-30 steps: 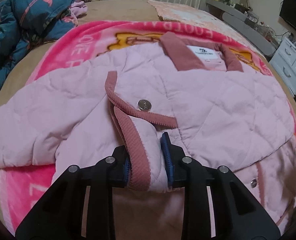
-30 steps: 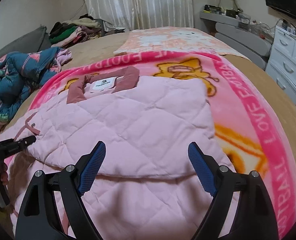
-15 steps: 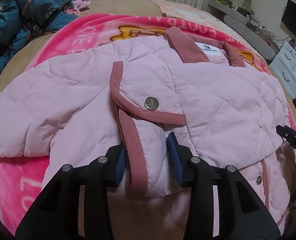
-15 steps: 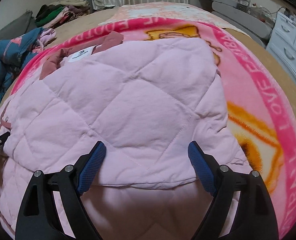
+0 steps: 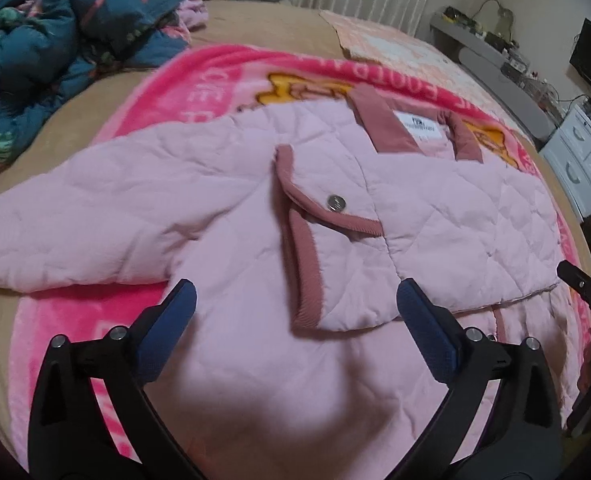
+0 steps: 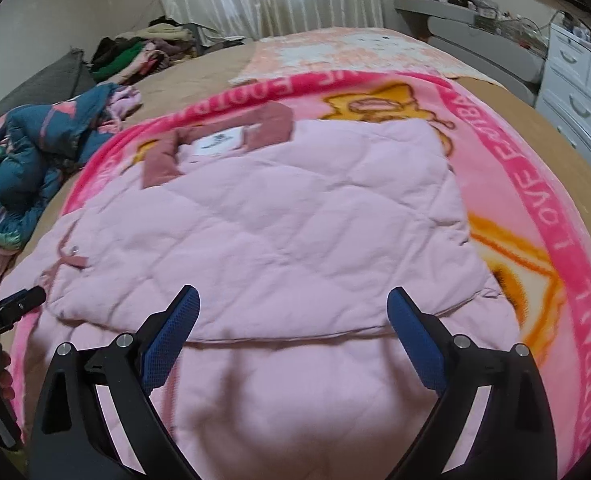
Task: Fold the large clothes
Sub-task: 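Move the left tool over to the other sleeve's cuff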
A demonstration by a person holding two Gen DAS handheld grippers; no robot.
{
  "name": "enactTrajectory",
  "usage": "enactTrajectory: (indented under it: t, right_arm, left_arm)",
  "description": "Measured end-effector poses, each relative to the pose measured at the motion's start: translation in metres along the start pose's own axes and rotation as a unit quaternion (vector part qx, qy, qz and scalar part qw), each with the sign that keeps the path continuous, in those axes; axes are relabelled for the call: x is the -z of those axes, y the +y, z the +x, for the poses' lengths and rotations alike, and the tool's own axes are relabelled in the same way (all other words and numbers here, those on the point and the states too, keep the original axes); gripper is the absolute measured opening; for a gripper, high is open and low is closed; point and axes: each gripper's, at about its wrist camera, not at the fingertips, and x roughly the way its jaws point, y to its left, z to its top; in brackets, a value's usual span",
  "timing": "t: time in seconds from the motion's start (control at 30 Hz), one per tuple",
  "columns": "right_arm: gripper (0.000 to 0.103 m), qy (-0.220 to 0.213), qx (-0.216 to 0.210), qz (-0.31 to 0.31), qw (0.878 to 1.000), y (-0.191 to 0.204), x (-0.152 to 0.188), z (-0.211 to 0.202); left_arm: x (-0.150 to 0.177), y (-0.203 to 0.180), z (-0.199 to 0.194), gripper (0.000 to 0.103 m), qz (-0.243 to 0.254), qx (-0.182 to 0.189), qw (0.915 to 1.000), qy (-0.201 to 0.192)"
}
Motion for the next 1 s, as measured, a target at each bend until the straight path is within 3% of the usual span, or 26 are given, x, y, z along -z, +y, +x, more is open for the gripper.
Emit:
enactTrajectory:
  t: [0.53,1.0]
  right_arm:
    - [0.094,-0.046,-0.039,-0.06,0.996,0.092,-0.005,-0.049]
    - [0.095,-0.048,-0.084,-0.135,0.986,0.2,0.001,-0.051]
  left_arm:
    - [0.014,0.074,-0.051,0.094,-0.068,-0.076,0.9939,-0.043]
    - [0.028,0.166,-0.067,0.094,-0.162,-0.102,0.9801,-0.052]
